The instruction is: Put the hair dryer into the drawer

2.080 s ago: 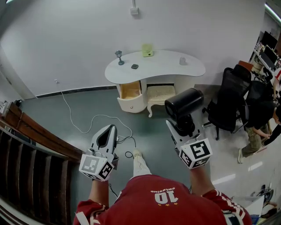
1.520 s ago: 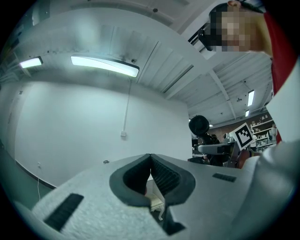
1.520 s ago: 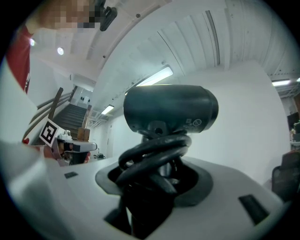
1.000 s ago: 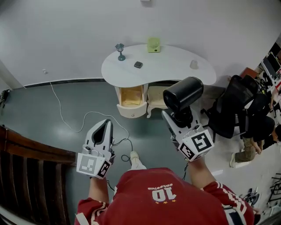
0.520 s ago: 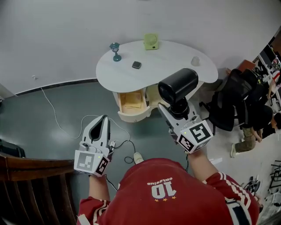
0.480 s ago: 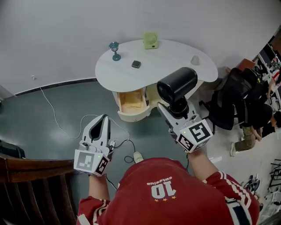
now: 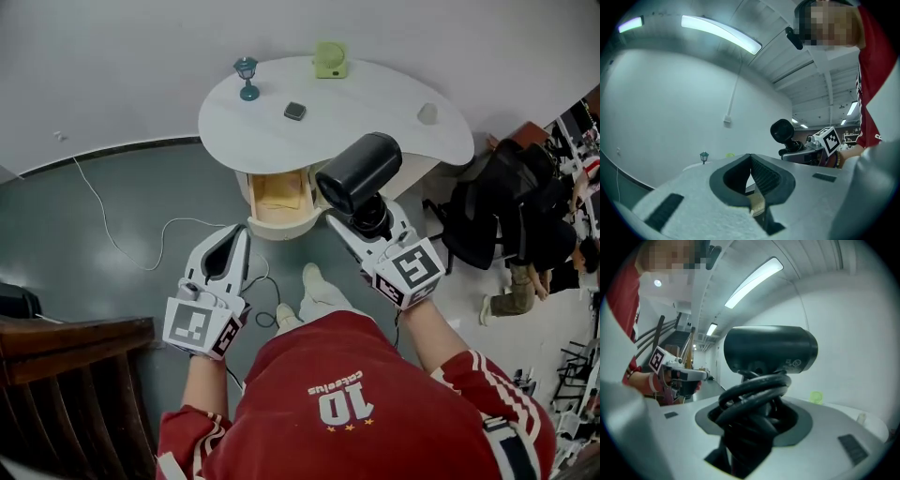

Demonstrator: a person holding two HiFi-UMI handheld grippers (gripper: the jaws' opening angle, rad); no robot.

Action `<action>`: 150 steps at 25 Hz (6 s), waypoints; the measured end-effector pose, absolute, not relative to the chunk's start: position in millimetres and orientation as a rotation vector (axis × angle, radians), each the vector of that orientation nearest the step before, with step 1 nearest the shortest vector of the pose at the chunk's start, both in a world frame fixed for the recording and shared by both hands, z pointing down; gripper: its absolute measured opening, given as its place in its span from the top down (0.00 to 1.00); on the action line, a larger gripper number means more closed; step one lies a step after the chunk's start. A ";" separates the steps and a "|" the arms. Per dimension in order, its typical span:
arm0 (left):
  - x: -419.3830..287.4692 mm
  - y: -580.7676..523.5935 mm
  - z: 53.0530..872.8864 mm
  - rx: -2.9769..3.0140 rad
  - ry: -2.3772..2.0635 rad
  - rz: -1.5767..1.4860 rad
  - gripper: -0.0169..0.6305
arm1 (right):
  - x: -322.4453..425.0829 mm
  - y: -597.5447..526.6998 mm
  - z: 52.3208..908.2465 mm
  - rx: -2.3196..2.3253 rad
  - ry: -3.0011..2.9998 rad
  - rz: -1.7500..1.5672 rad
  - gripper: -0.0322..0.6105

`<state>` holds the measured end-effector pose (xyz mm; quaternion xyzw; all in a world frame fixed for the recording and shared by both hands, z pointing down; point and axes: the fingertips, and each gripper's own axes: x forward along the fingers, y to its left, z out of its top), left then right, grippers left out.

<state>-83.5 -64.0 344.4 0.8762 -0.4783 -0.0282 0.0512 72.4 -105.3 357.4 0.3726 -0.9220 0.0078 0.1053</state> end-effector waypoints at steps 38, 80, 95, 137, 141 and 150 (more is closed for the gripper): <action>-101.3 -189.8 417.4 2.392 -1.687 0.091 0.97 | 3.6 -193.3 692.1 -0.107 -2.383 0.042 0.58; -150.0 -170.7 462.2 2.049 -1.923 0.256 0.97 | -20.6 -293.7 862.4 0.028 -2.009 0.134 0.58; -154.9 -167.1 471.2 2.012 -1.938 0.296 0.97 | -26.7 -332.7 878.2 0.283 -1.966 0.076 0.58; -151.3 -158.3 486.0 1.970 -1.915 0.281 0.97 | -20.3 -324.4 894.5 0.216 -1.847 0.032 0.52; -150.3 -161.5 486.0 1.974 -1.905 0.262 0.97 | -14.9 -303.4 880.5 0.034 -1.854 -0.018 0.48; -148.4 -172.0 485.2 1.984 -1.891 0.221 0.97 | 5.0 -296.5 864.4 -0.032 -1.919 0.157 0.53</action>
